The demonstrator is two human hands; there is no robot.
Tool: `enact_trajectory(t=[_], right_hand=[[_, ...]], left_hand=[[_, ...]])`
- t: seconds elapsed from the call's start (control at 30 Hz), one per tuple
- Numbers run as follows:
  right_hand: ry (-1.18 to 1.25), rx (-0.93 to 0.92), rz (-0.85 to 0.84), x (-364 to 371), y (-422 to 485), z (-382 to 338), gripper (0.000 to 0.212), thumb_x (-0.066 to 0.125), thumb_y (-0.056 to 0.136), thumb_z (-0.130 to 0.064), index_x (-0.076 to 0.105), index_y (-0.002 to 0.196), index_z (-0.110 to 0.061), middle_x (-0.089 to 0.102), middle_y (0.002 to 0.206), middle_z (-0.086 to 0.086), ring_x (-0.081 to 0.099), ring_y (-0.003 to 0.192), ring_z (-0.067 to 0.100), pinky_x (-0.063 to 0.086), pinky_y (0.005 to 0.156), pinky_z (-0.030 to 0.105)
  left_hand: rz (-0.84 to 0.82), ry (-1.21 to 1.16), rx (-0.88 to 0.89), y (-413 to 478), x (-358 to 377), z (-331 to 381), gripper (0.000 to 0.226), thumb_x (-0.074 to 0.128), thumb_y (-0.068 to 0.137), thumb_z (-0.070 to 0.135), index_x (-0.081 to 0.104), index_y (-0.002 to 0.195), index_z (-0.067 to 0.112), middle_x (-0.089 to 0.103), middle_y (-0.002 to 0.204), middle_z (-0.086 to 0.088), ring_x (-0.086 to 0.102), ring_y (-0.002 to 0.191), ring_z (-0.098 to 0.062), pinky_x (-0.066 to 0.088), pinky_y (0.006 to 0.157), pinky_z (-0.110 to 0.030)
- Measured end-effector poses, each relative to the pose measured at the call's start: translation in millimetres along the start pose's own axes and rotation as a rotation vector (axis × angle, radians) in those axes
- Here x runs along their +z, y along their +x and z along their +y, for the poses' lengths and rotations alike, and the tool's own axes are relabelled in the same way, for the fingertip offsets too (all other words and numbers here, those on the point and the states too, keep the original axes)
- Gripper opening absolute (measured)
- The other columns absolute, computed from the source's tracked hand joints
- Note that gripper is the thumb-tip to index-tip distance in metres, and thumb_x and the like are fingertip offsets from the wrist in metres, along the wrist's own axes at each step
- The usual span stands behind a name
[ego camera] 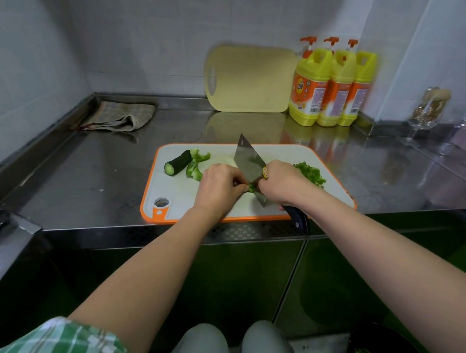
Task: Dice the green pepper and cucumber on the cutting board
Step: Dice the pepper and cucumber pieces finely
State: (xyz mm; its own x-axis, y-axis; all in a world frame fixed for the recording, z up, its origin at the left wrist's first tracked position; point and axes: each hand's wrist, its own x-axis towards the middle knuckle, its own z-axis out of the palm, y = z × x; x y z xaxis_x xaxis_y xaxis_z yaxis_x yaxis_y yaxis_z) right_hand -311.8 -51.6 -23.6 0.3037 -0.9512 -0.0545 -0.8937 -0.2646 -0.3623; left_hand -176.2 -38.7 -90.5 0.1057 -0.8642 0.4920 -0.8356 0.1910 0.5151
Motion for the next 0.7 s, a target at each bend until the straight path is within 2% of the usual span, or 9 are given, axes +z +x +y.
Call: enact_trajectory(t=[0.13, 0.2, 0.27, 0.33, 0.53, 0.7], right_hand=[[0.061, -0.037, 0.107, 4.5, 2.8, 7.2, 0.019, 0.044, 0.095, -0.013, 0.044, 0.076, -0.011, 0.054, 0.078, 0.011, 0.06, 0.059, 0.03, 0.055, 0.058, 0.038], [0.097, -0.045, 0.132, -1.3, 0.9, 9.0, 0.025, 0.043, 0.095, -0.013, 0.039, 0.071, -0.014, 0.053, 0.077, 0.011, 0.059, 0.057, 0.03, 0.053, 0.055, 0.036], [0.103, -0.031, 0.091, -9.7, -2.6, 8.6, 0.022, 0.042, 0.095, -0.012, 0.041, 0.073, -0.012, 0.052, 0.07, 0.011, 0.057, 0.05, 0.027, 0.044, 0.046, 0.027], [0.075, -0.025, 0.024, -16.2, -7.1, 6.8, 0.017, 0.041, 0.095, -0.01, 0.044, 0.078, -0.008, 0.053, 0.066, 0.013, 0.056, 0.047, 0.026, 0.04, 0.043, 0.024], [-0.001, -0.014, -0.04, -12.6, -10.4, 0.7, 0.011, 0.044, 0.091, -0.005, 0.053, 0.084, -0.002, 0.061, 0.073, 0.02, 0.056, 0.046, 0.025, 0.043, 0.043, 0.025], [-0.024, 0.01, -0.009, -2.8, -1.3, -1.5, 0.012, 0.049, 0.09, -0.008, 0.057, 0.086, 0.0, 0.057, 0.066, 0.014, 0.056, 0.051, 0.025, 0.049, 0.05, 0.029]], left_hand=[[-0.013, -0.003, -0.007, -0.3, -1.7, -0.5, 0.009, 0.077, 0.08, 0.022, 0.079, 0.086, 0.016, 0.074, 0.082, -0.001, 0.063, 0.077, -0.015, 0.053, 0.075, -0.031], [-0.013, 0.0, -0.015, -0.4, -1.7, -0.1, 0.008, 0.074, 0.081, 0.02, 0.079, 0.086, 0.016, 0.074, 0.082, 0.0, 0.064, 0.079, -0.016, 0.054, 0.076, -0.033], [-0.013, 0.002, -0.026, -0.5, -1.4, 0.2, 0.008, 0.073, 0.082, 0.018, 0.079, 0.086, 0.016, 0.074, 0.082, 0.0, 0.064, 0.08, -0.016, 0.054, 0.077, -0.034], [-0.014, -0.001, -0.034, -0.5, -1.3, 0.2, 0.008, 0.072, 0.082, 0.017, 0.079, 0.086, 0.015, 0.074, 0.082, 0.0, 0.064, 0.079, -0.015, 0.054, 0.077, -0.033], [-0.007, -0.005, -0.034, 0.3, -1.0, -0.4, 0.008, 0.073, 0.082, 0.017, 0.079, 0.087, 0.015, 0.075, 0.084, 0.0, 0.064, 0.078, -0.013, 0.053, 0.078, -0.029], [-0.006, -0.011, -0.036, 1.8, 0.2, -2.1, 0.008, 0.074, 0.081, 0.018, 0.079, 0.086, 0.014, 0.075, 0.084, -0.001, 0.065, 0.077, -0.015, 0.054, 0.077, -0.03]])
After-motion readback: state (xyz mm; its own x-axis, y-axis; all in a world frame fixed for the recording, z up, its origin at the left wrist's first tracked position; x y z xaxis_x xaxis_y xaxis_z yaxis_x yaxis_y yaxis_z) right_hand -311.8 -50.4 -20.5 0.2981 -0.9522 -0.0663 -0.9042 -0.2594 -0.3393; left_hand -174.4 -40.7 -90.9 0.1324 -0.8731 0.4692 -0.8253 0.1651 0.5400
